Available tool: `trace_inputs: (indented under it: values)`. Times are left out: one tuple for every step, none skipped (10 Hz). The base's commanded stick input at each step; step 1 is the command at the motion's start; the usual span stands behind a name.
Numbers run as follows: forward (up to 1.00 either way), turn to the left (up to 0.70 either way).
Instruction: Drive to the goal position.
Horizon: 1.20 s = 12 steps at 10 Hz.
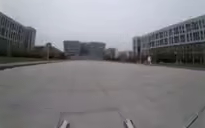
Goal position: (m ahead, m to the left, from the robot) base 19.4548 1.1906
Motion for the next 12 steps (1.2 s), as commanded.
trace_inputs:
  values:
    - [1.0,0.0]
    - [1.0,0.0]
    - [1.0,0.0]
    - [1.0,-0.18]
    - [1.0,-0.34]
    - [1.0,-0.4]
    - [1.0,-0.13]
    - [1.0,0.0]
    - [1.0,0.0]
    - [1.0,0.0]
    - [1.0,0.0]
    - [1.0,0.0]
